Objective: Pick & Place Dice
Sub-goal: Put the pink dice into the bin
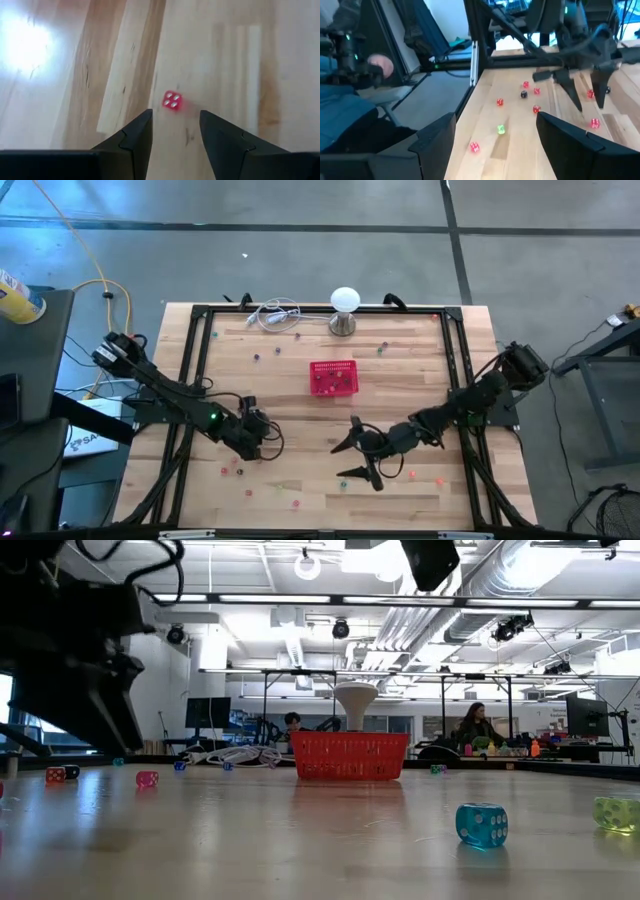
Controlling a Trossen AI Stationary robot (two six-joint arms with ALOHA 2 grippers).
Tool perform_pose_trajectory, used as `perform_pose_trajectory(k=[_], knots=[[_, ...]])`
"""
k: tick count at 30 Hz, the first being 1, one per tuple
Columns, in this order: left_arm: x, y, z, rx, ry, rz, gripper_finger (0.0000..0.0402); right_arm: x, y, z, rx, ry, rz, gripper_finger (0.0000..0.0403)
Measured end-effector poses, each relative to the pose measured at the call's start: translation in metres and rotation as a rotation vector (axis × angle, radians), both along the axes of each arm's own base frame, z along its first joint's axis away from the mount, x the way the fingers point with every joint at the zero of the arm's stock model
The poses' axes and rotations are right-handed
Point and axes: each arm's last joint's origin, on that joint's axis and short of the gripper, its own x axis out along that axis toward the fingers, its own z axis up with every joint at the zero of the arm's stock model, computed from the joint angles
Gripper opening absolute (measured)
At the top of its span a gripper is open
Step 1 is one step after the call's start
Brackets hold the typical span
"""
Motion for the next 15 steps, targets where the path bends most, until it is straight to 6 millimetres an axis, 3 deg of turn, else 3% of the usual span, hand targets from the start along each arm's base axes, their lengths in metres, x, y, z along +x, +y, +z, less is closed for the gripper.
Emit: perform_pose_trajectory(k=[6, 15], knots=[[-0.001, 0.010, -0.017, 0.007, 0.020, 0.010, 0.0156, 0.000, 0.000, 0.000, -0.001, 0.002, -0.001, 0.0270], [0.002, 0.011, -0.017, -0.052, 0.025, -0.024, 0.0156, 0.000, -0.001, -0.001, -0.003, 0.003, -0.007, 0.0270]])
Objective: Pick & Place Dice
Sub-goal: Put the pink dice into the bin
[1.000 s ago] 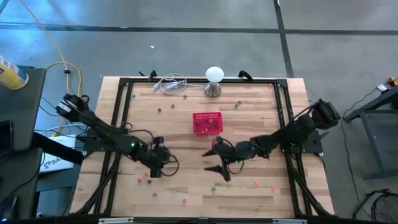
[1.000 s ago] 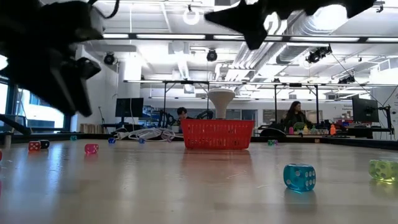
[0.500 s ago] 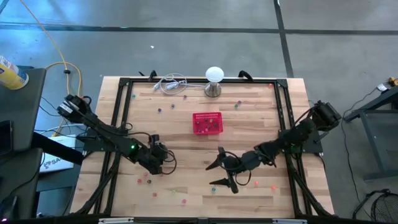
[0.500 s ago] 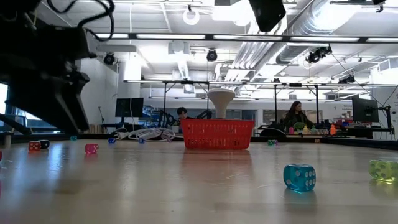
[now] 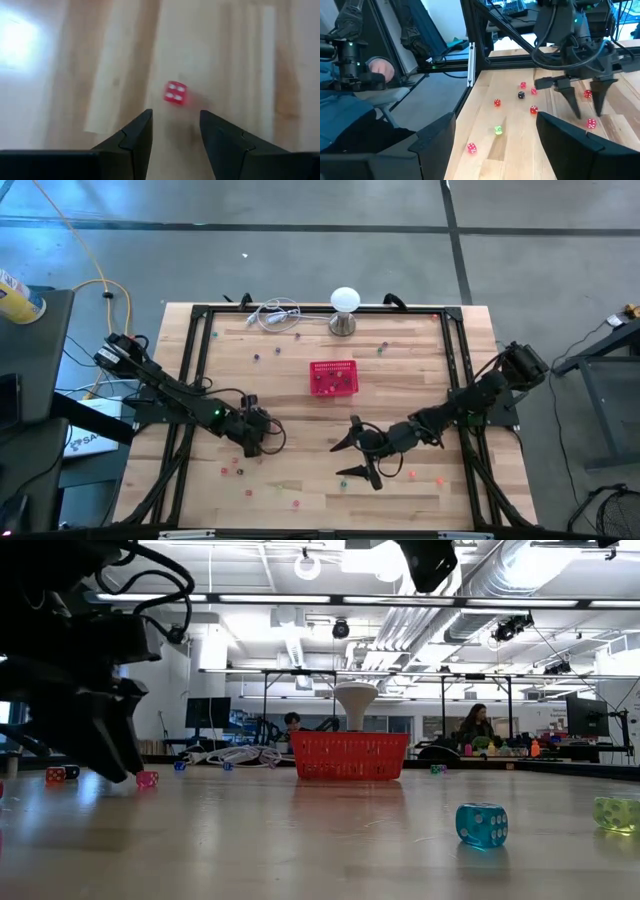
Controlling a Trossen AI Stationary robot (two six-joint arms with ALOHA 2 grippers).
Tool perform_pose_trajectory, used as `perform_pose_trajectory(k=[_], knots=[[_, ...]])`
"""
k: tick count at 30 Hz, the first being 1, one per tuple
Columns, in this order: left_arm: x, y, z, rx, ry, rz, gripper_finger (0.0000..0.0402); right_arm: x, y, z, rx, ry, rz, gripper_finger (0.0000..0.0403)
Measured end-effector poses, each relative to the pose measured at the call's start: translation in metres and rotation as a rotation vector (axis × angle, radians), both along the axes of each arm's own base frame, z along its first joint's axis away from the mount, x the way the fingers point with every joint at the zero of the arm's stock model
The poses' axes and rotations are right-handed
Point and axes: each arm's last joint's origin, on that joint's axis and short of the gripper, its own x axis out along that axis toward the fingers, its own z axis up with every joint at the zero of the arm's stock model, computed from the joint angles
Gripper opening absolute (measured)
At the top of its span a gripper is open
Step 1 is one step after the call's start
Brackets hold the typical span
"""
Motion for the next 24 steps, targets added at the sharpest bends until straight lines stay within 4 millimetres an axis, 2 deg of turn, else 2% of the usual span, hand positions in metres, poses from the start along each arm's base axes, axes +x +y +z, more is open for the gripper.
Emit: perform_pose_trajectory(k=[6, 12, 24], knots=[[0.001, 0.000, 0.000, -0.035, 0.012, -0.014, 0.0156, 0.001, 0.000, -0.004, -0.008, 0.013, -0.001, 0.0270], [0.007, 0.008, -0.001, -0.029, 0.002, 0.015, 0.0156, 0.001, 0.000, -0.004, -0.009, 0.016, -0.001, 0.0270], [0.017, 0.014, -0.017, -0.055, 0.050, 0.024, 0.0156, 0.001, 0.000, -0.004, -0.009, 0.016, -0.002, 0.0270]])
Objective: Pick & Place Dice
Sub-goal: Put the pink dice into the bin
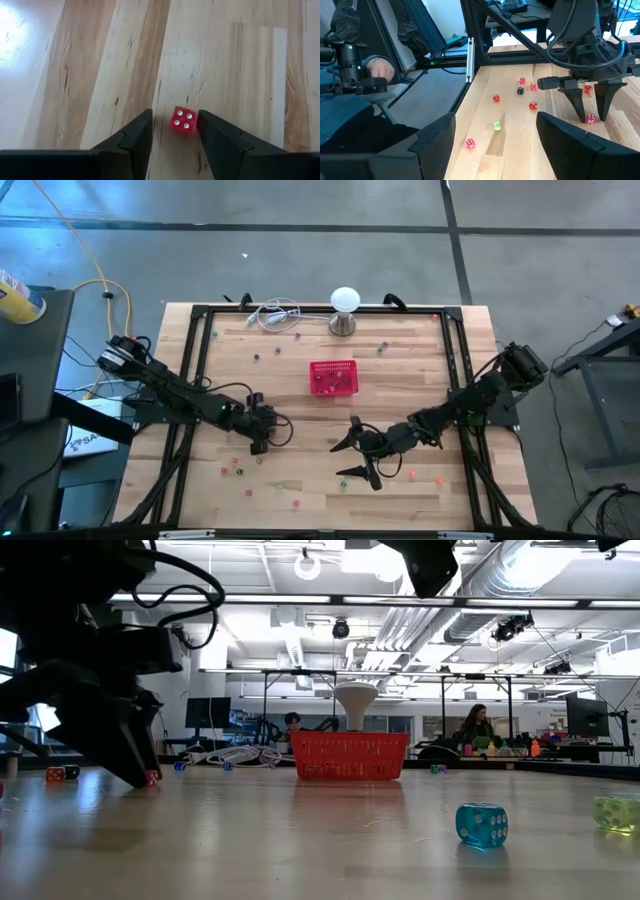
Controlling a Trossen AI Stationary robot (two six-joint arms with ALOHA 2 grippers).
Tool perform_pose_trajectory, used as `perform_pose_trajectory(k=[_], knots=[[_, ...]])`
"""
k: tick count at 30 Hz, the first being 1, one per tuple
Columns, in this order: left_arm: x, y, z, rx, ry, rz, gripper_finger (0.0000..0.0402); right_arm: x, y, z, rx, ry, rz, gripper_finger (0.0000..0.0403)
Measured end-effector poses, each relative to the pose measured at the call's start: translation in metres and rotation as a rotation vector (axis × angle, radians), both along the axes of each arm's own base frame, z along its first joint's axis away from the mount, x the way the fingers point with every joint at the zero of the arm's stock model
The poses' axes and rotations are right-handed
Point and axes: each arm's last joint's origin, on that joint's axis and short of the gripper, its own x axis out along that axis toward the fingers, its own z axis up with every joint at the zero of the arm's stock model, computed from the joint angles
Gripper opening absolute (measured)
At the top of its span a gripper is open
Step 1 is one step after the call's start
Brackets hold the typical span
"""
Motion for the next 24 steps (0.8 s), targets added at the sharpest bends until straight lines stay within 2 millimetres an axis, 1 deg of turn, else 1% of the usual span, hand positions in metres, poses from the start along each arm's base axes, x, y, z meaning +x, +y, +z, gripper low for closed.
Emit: perform_pose_trajectory(k=[5, 12, 15, 24], knots=[[-0.0015, -0.0009, -0.0013, -0.045, 0.035, -0.031, 0.0156, 0.0000, 0.0000, 0.0000, 0.000, 0.000, 0.000, 0.0270], [-0.0070, 0.0003, -0.0046, -0.044, 0.106, -0.020, 0.0150, 0.0000, 0.0000, 0.0001, 0.000, 0.000, 0.000, 0.0270], [-0.0073, 0.0002, -0.0049, -0.044, 0.108, -0.027, 0.0132, 0.0000, 0.0000, 0.0001, 0.000, 0.000, 0.000, 0.0270], [-0.0067, -0.0008, -0.0048, -0.061, 0.101, -0.036, 0.0054, 0.0001, -0.0007, -0.0005, -0.007, 0.005, -0.020, 0.0270]])
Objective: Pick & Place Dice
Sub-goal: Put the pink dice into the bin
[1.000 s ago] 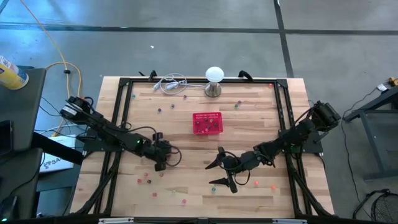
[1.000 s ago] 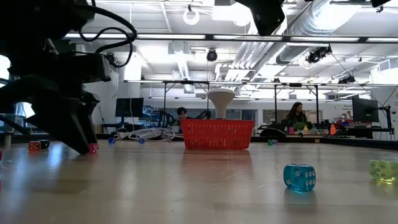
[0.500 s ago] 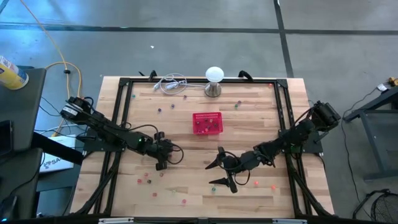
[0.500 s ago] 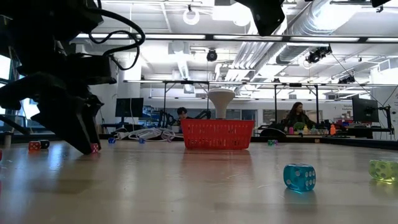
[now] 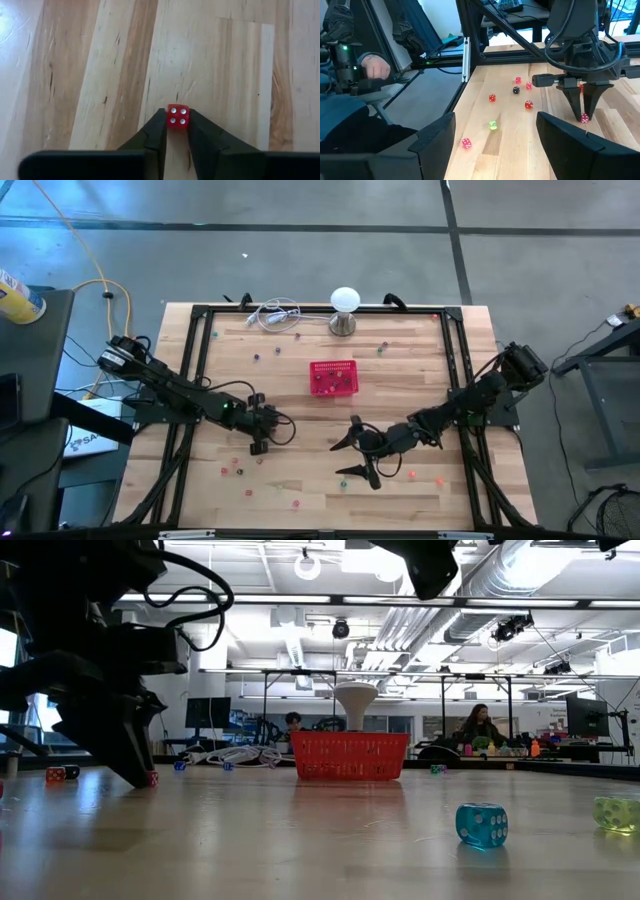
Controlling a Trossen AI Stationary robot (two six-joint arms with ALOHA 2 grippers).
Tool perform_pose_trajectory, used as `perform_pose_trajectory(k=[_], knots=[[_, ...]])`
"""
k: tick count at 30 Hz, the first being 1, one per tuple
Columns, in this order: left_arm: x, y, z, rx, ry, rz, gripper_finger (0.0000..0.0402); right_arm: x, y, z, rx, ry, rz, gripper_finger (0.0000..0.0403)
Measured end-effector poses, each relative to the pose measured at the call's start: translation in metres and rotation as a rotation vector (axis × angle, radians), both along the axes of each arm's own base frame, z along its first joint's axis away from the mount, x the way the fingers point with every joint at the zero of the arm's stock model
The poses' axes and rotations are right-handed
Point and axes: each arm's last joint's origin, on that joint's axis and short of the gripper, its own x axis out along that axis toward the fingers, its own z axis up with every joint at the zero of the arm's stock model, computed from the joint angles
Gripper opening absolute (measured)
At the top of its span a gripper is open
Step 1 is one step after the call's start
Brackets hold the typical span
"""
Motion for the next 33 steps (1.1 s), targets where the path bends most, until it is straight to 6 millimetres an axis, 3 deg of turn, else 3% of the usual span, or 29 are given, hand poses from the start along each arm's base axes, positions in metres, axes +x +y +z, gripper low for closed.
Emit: perform_pose_trajectory(k=[5, 11, 16, 20, 26, 33], knots=[[0.003, 0.001, 0.002, 0.003, -0.037, 0.016, 0.0043, 0.000, 0.000, 0.000, -0.002, -0.002, 0.003, 0.0270], [0.017, 0.014, 0.026, 0.034, -0.126, -0.030, 0.0044, 0.001, 0.001, 0.006, 0.029, -0.065, -0.002, 0.0270], [0.049, 0.046, 0.061, 0.149, -0.457, -0.043, 0.0044, 0.005, 0.005, 0.001, 0.024, -0.099, 0.012, 0.0270], [0.063, 0.077, 0.077, 0.151, -0.660, -0.028, 0.0044, 0.007, 0.006, -0.006, 0.010, -0.088, 0.008, 0.0270], [0.071, 0.111, 0.074, 0.096, -0.710, 0.052, 0.0044, 0.007, 0.007, -0.001, -0.002, -0.133, 0.020, 0.0270], [0.097, 0.118, 0.063, 0.072, -0.664, 0.075, 0.0044, 0.007, 0.007, -0.002, -0.002, -0.123, 0.020, 0.0270]])
